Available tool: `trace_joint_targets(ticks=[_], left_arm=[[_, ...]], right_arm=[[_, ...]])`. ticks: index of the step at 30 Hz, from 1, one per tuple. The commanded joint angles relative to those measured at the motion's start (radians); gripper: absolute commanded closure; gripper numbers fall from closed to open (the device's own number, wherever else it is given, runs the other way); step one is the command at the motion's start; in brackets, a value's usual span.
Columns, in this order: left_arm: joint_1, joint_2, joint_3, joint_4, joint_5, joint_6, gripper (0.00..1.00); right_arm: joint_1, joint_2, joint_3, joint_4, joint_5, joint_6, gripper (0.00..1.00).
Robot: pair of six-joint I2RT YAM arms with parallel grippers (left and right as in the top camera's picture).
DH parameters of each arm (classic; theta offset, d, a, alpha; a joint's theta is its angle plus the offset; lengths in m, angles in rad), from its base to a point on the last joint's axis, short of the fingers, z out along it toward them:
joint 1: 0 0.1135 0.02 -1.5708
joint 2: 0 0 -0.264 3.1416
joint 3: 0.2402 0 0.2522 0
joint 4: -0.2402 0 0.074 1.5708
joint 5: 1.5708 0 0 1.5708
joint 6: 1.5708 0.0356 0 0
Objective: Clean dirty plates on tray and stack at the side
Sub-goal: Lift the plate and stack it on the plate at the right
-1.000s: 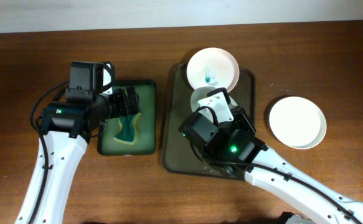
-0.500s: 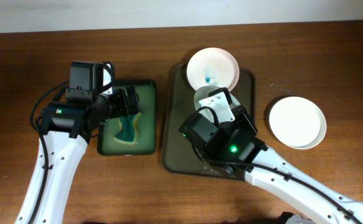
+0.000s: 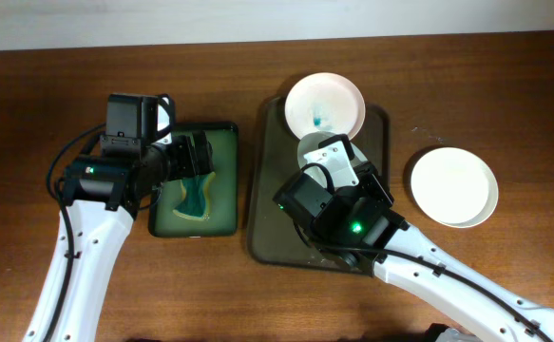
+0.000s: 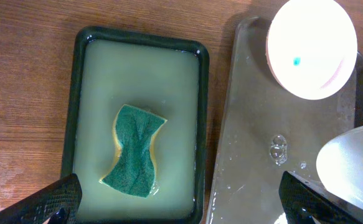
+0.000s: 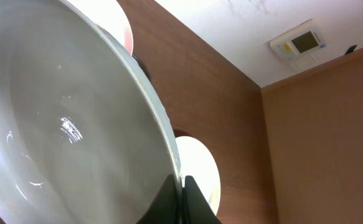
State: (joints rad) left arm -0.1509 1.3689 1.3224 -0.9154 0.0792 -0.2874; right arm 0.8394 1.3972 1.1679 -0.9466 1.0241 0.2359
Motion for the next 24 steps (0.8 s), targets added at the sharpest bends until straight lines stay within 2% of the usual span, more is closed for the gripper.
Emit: trace_joint_targets(ticks=[1,16,17,19,21,24], left_arm=[[0.002,0.0,0.016,0.002,0.011,0.005,0.01],[0.002,0.0,0.016,0.002,0.011,0.005,0.01],[0.002,0.0,0.016,0.002,0.011,0.005,0.01],[0.002,0.0,0.016,0.002,0.011,0.005,0.01],[0.002,0.0,0.016,0.002,0.011,0.005,0.01],[0.002,0.0,0.016,0.002,0.011,0.005,0.01]], right_arm=[[0.004,-0.016,0.005,-0.001,0.035,0.017,0.96],[0.004,-0.016,0.005,-0.002,0.034,0.018,0.96],[0.002,-0.016,0.005,-0.002,0.029,0.063,0.96],[-0.051,-0.016,0.005,0.003,-0.076,0.175,0.96],[-0.19,-0.016,0.005,0.029,-0.3,0.172,0.96],[-0.533,-0.016,0.02,0.046,-0.793,0.021,0.96]])
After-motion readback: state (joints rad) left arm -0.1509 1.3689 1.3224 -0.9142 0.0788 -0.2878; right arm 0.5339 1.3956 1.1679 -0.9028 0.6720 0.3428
